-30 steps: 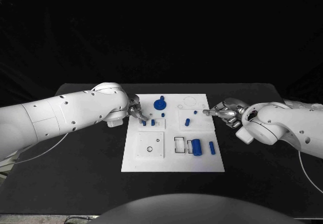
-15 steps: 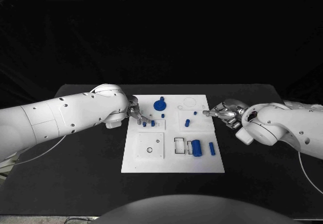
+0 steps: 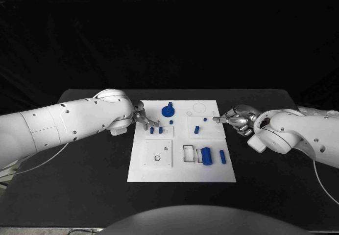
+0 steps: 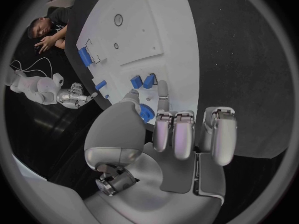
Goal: Assemble the parts on the task board
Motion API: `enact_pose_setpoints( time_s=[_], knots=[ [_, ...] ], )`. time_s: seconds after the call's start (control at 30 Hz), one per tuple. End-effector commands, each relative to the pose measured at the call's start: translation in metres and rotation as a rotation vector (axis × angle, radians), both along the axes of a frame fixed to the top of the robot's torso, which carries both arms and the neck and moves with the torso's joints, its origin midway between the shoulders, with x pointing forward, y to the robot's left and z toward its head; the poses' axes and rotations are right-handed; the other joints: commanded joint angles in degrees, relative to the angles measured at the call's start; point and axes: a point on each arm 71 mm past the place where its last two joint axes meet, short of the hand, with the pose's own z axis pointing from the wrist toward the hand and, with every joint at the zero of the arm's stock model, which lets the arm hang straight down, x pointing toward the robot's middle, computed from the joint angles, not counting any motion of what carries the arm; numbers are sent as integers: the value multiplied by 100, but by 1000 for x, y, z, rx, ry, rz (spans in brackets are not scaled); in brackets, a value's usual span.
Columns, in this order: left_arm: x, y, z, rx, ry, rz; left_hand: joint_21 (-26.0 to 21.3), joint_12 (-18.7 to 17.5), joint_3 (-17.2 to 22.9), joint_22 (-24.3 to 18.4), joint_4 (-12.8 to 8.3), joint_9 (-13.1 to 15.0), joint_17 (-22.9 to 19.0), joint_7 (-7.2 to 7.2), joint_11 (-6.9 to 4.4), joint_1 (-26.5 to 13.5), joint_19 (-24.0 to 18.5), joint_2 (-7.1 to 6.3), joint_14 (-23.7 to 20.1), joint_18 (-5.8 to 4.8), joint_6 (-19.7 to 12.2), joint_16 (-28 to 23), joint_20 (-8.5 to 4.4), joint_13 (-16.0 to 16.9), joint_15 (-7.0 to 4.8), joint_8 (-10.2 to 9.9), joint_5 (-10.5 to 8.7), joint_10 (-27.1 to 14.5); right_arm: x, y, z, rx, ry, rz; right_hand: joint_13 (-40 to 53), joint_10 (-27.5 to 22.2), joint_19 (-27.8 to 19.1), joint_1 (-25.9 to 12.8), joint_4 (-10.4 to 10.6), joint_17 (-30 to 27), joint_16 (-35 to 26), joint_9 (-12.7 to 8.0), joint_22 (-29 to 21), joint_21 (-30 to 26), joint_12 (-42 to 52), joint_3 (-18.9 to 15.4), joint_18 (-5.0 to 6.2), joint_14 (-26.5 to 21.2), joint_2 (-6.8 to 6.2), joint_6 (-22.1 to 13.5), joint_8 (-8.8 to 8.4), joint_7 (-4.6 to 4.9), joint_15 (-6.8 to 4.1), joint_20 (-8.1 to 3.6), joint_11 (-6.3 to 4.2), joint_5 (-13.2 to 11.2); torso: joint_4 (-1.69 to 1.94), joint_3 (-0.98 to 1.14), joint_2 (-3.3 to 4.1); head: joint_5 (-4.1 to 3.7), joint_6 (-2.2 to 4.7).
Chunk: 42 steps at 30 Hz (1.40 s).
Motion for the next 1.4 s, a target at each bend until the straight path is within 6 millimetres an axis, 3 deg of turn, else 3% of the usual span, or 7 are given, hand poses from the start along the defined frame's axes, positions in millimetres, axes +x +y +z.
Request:
enact_pose_setpoints(
  time_s=[0.03, 0.2, 0.37, 0.47, 0.6, 1.4],
  knots=[
    [0, -2, 2, -54, -14, 4, 14, 35, -14, 1509, -15, 9, 1509, 14, 29, -4, 603, 50, 596, -43, 35, 15, -49, 1507, -7, -20, -7, 605, -1, 1, -1, 0, 5, 12, 1510, 601, 600, 4, 23, 1510, 23, 8, 1508, 26, 16, -25, -38, 597, 53, -30, 25, 31, 49, 56, 35, 20, -1, 1, -2, -3, 18],
    [1, -2, 2, -83, -17, 7, 14, 35, -2, 1509, -17, 7, 1509, 24, 38, 226, 603, 1, 596, -43, -53, 15, -72, 1507, 6, -62, 336, 605, -1, 1, -1, 0, 5, 11, 1510, 601, 600, 4, 23, 1510, 23, 8, 1508, 26, 16, -25, -38, 597, 53, -30, 25, 31, 49, 56, 35, 20, 1, 2, -1, -10, 32],
    [1, -4, 1, -92, -5, -8, 14, 35, 75, 1509, -12, -14, 1509, 19, 35, 591, 603, -47, 596, -43, -135, 15, -87, 1507, 1, -108, 1233, 605, -1, 1, -2, 0, 5, 11, 1510, 601, 600, 4, 23, 1510, 23, 8, 1508, 26, 16, -25, -38, 597, 53, -30, 25, 31, 49, 56, 35, 20, -1, -1, 6, -11, 31],
    [1, -5, 1, -93, 0, -15, 14, 35, 95, 1509, -12, -31, 1509, 15, 31, 702, 603, -98, 596, -43, -149, 15, -91, 1507, -1, -124, 1593, 605, -1, 1, -2, 0, 6, 11, 1510, 601, 600, 4, 23, 1510, 23, 8, 1508, 26, 16, -25, -38, 597, 53, -30, 25, 31, 49, 56, 35, 20, -3, 0, 5, -8, 34],
    [1, -6, 1, -93, 4, -20, 14, 35, 111, 1509, -11, -54, 1509, 14, 30, 783, 603, -143, 596, -43, -160, 15, -96, 1507, -2, -141, 1888, 605, -1, 1, -2, -1, 7, 10, 1510, 601, 600, 4, 23, 1510, 23, 8, 1508, 26, 16, -25, -38, 597, 53, -30, 25, 31, 49, 56, 35, 20, -2, -3, 8, -12, 37],
    [1, -6, -2, -39, 44, -29, 14, 35, 143, 1509, -19, -65, 1509, 3, 21, 866, 603, -142, 596, -43, -151, 15, -97, 1507, -6, -142, 1982, 605, -1, 1, -2, -1, 9, 11, 1510, 601, 600, 5, 25, 1510, 23, 9, 1508, 26, 16, -27, -38, 597, 56, -32, 27, 33, 51, 58, 37, 23, -3, 6, 2, -15, 7]
  ],
)
